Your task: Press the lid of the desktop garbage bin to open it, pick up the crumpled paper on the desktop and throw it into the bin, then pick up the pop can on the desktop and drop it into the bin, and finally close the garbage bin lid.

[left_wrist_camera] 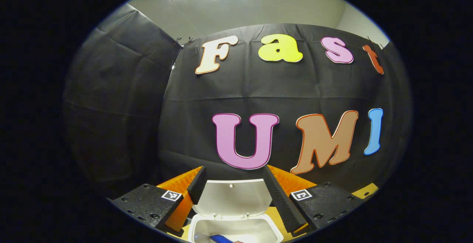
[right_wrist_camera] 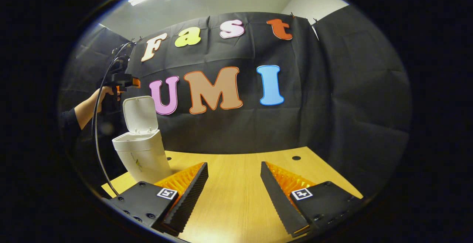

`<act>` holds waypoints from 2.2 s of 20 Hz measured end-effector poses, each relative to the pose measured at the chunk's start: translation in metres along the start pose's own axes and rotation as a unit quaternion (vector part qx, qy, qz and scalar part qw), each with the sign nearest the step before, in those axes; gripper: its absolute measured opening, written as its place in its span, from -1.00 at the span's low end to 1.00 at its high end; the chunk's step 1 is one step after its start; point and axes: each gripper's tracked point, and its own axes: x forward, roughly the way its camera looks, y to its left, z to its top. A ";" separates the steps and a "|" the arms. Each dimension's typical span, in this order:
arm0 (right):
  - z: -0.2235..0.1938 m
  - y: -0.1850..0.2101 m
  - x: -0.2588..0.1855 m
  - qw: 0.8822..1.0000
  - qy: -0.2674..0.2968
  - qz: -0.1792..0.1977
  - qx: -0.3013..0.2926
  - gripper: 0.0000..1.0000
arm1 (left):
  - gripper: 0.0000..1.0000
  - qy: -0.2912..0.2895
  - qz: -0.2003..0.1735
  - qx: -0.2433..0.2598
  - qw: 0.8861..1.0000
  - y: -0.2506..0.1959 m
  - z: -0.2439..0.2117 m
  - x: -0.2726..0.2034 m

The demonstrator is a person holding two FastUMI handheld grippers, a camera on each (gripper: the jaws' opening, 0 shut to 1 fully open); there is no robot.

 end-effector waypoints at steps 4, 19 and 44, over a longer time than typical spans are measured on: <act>0.005 -0.008 -0.004 1.000 -0.011 -0.023 -0.011 0.92 | 0.82 0.017 -0.009 -0.020 1.000 -0.002 -0.003 0.038; 0.018 -0.005 -0.005 0.999 -0.025 0.002 -0.022 0.92 | 0.87 0.106 -0.015 -0.002 0.994 -0.005 -0.075 -0.012; 0.000 0.000 -0.004 0.996 0.023 0.053 -0.067 0.92 | 0.86 0.139 -0.009 0.000 0.990 -0.015 -0.219 -0.128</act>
